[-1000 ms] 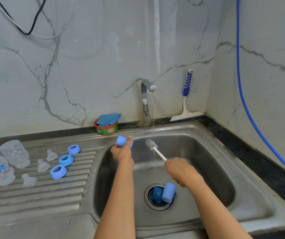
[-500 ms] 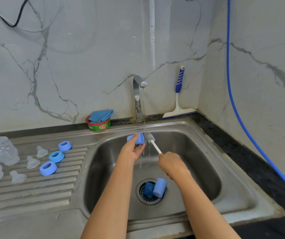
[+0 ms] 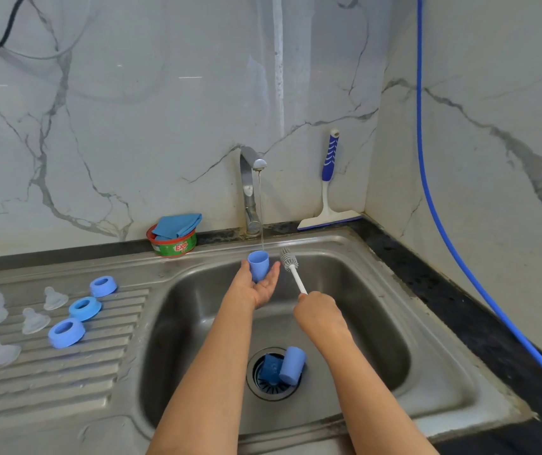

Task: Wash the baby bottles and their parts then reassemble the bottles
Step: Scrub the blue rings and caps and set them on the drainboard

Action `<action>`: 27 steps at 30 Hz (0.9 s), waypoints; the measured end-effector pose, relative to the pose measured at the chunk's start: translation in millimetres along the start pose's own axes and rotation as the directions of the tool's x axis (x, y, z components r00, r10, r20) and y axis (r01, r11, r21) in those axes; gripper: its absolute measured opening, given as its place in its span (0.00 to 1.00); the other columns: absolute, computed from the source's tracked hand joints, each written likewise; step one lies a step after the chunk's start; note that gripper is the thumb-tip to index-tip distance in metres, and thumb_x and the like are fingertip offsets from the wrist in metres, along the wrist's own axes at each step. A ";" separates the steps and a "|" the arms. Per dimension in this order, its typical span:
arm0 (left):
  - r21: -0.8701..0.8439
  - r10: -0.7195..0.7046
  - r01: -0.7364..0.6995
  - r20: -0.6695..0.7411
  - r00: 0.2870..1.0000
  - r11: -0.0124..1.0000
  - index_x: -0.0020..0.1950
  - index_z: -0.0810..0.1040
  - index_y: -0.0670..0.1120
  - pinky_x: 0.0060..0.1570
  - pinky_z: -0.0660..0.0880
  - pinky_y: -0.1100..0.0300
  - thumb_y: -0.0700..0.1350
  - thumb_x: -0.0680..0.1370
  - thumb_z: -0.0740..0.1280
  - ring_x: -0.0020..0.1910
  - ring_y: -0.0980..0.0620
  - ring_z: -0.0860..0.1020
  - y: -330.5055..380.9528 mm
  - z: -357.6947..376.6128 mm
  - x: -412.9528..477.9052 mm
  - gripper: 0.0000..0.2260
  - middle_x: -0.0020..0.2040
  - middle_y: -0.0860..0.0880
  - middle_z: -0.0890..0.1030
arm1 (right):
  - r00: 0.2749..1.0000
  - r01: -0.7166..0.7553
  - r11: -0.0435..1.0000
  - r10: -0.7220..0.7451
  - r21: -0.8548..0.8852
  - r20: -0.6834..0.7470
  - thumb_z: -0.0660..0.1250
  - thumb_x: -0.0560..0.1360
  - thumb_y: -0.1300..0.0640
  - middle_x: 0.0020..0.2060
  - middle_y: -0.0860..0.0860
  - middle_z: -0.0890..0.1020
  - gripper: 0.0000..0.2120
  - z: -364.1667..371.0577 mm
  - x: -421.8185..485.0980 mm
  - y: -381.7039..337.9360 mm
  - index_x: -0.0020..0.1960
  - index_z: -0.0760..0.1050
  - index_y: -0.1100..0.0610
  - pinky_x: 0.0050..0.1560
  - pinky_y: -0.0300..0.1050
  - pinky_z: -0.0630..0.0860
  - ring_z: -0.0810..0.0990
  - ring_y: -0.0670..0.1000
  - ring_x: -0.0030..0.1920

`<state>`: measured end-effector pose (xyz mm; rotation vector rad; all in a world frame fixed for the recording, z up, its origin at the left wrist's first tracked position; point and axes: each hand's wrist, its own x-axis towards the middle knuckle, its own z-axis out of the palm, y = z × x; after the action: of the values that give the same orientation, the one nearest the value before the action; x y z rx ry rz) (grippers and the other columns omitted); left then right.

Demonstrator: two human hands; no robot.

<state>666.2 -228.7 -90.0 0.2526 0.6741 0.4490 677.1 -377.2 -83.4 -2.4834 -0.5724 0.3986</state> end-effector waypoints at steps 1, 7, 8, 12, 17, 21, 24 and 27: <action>0.043 -0.002 0.002 -0.002 1.000 0.999 0.67 0.67 0.35 0.54 0.77 0.51 0.53 0.79 0.65 0.60 0.42 0.79 0.5 -1.3 -0.8 0.26 0.52 0.36 0.78 | 1.000 -0.006 1.000 0.006 0.010 -0.001 0.50 0.82 0.56 0.61 0.58 0.75 0.18 -0.5 -0.6 -0.7 0.65 0.71 0.62 0.52 0.45 0.72 0.76 0.58 0.60; 0.499 0.292 -0.300 0.097 0.951 0.813 0.65 0.69 0.46 0.51 0.77 0.50 0.32 0.75 0.68 0.58 0.40 0.76 3.9 -1.0 3.8 0.21 0.65 0.39 0.73 | 1.000 -0.031 0.999 0.031 0.039 0.004 0.51 0.82 0.56 0.60 0.58 0.76 0.17 -4.8 -3.1 -0.1 0.65 0.71 0.62 0.50 0.45 0.71 0.76 0.58 0.59; 0.555 0.363 -0.378 0.142 0.921 0.741 0.62 0.72 0.48 0.48 0.77 0.51 0.27 0.73 0.68 0.57 0.40 0.75 5.2 -0.6 6.5 0.23 0.65 0.40 0.72 | 1.000 -0.031 0.999 0.031 0.033 0.003 0.51 0.82 0.56 0.60 0.58 0.76 0.17 -4.4 -2.5 0.2 0.65 0.71 0.62 0.49 0.44 0.71 0.76 0.57 0.59; 0.634 0.445 -0.498 0.258 0.857 0.592 0.58 0.76 0.49 0.46 0.78 0.53 0.22 0.68 0.68 0.59 0.40 0.75 10.7 2.5 1.6 0.27 0.64 0.41 0.74 | 0.999 -0.036 0.999 0.036 0.001 0.031 0.50 0.81 0.59 0.60 0.57 0.76 0.17 -3.7 -2.2 0.1 0.66 0.70 0.61 0.46 0.44 0.70 0.77 0.57 0.58; 0.509 0.282 -0.315 0.144 0.949 0.801 0.66 0.70 0.41 0.43 0.80 0.52 0.37 0.76 0.69 0.49 0.42 0.80 13.1 4.5 -5.6 0.19 0.56 0.38 0.77 | 0.996 -0.025 1.000 0.024 0.011 0.084 0.49 0.81 0.61 0.59 0.59 0.76 0.18 -4.4 -2.4 -0.5 0.65 0.70 0.63 0.43 0.46 0.70 0.76 0.58 0.55; 0.417 0.182 -0.202 0.086 0.979 0.886 0.57 0.72 0.36 0.54 0.78 0.51 0.43 0.78 0.68 0.55 0.39 0.80 13.2 3.9 -12.5 0.13 0.49 0.36 0.77 | 0.991 -0.007 0.999 0.001 0.046 0.134 0.49 0.81 0.62 0.52 0.58 0.74 0.18 -4.6 -4.9 -3.1 0.66 0.70 0.64 0.37 0.42 0.69 0.76 0.59 0.54; 0.431 0.196 -0.218 0.094 0.976 0.876 0.52 0.72 0.37 0.56 0.78 0.50 0.42 0.78 0.68 0.51 0.40 0.80 13.9 0.9 -16.2 0.10 0.48 0.37 0.78 | 0.988 -0.011 0.997 0.000 0.070 0.153 0.50 0.82 0.60 0.45 0.56 0.73 0.17 -3.7 -9.3 -6.5 0.64 0.71 0.65 0.34 0.39 0.67 0.73 0.55 0.46; 0.587 0.337 -0.343 0.125 0.933 0.733 0.58 0.71 0.44 0.46 0.80 0.52 0.36 0.75 0.70 0.50 0.43 0.80 20.7 -4.6 -18.6 0.14 0.56 0.39 0.78 | 0.985 -0.023 0.997 0.009 0.079 0.172 0.52 0.82 0.55 0.44 0.55 0.73 0.17 -2.3 -13.6 -10.3 0.62 0.72 0.63 0.35 0.41 0.68 0.73 0.54 0.41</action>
<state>643.8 -219.1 -75.9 1.0039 0.7511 0.5745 663.0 -377.0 -73.5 -2.3921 -0.5929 0.6348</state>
